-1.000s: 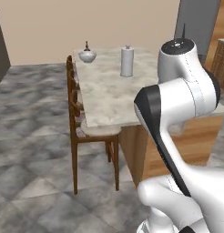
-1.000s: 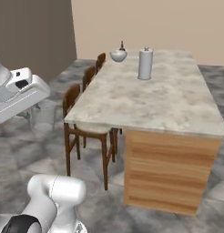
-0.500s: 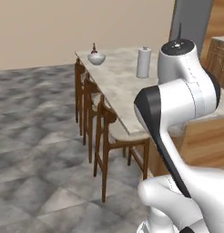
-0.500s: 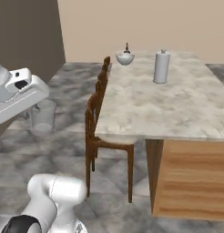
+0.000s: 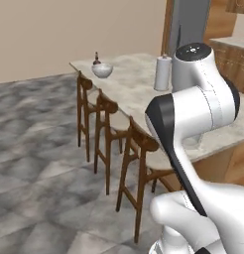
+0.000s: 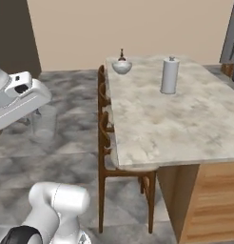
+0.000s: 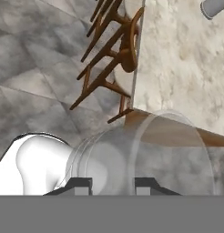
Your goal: There is a bowl on the dining counter. Grab a lemon wedge from the fridge and place it in the bowl. Then get the liquor bottle and glass cup from the cabinet and place them next to the bowl.
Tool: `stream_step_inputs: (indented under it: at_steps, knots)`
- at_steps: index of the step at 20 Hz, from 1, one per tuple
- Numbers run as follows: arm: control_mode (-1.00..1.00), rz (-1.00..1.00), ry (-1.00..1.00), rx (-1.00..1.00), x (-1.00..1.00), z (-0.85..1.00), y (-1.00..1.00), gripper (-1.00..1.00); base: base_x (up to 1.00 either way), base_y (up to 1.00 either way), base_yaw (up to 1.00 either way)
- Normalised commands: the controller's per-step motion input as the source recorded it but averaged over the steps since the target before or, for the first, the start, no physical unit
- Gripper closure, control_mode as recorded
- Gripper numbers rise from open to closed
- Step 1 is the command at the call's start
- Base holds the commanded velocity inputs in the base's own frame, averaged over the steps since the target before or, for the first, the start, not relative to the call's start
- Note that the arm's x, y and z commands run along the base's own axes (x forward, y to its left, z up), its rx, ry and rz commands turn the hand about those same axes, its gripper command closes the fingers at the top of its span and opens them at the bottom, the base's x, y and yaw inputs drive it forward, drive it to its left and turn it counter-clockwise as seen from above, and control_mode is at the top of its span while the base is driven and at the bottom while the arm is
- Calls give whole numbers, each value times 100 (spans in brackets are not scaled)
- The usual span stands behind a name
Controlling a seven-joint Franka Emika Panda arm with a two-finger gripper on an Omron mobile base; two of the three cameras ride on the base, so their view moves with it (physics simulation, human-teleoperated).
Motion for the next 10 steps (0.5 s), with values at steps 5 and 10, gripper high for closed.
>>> stream_step_inputs:
  at_steps: [5,10]
  knots:
    - [100,0,0,0,0,0,0,100,76,74,-33]
    - [100,0,0,0,0,0,0,100,59,85,-34]
